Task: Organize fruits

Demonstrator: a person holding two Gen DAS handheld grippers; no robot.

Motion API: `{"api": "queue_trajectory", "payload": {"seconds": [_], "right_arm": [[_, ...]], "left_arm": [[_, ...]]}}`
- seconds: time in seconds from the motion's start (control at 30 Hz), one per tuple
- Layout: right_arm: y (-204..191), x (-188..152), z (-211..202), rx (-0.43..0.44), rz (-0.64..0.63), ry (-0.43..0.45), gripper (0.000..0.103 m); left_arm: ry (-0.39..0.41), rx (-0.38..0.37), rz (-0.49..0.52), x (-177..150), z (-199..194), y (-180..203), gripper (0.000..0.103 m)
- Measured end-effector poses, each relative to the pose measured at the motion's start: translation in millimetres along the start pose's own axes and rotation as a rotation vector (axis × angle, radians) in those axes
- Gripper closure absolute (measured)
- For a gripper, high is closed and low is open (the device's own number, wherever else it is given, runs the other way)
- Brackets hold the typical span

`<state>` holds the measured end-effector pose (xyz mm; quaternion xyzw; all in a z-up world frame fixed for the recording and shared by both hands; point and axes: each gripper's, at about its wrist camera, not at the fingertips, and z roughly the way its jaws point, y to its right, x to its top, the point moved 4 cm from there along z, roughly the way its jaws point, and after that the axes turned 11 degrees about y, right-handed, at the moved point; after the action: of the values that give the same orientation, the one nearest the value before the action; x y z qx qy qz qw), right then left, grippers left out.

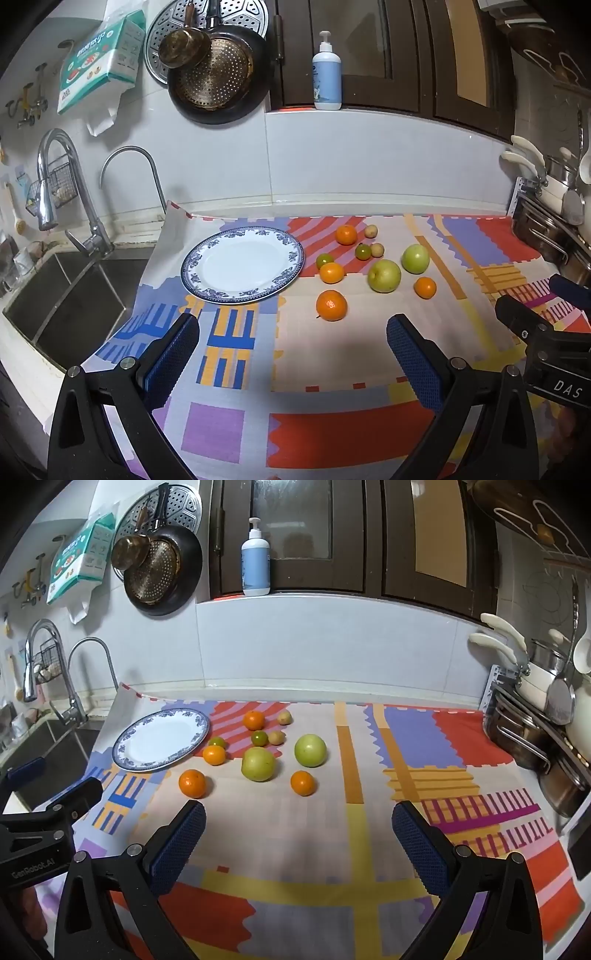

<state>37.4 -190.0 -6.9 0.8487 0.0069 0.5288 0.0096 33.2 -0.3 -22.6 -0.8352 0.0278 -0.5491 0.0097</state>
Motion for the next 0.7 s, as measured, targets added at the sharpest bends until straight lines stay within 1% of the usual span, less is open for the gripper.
{"api": "queue_trajectory", "payload": {"seconds": [0.7], "right_arm": [[1.5,-0.3,0.0,0.005,0.009,0.008,0.001]], "left_arm": [[0.024,-0.004,-0.008,3.6,-4.4,0.4,0.0]]}}
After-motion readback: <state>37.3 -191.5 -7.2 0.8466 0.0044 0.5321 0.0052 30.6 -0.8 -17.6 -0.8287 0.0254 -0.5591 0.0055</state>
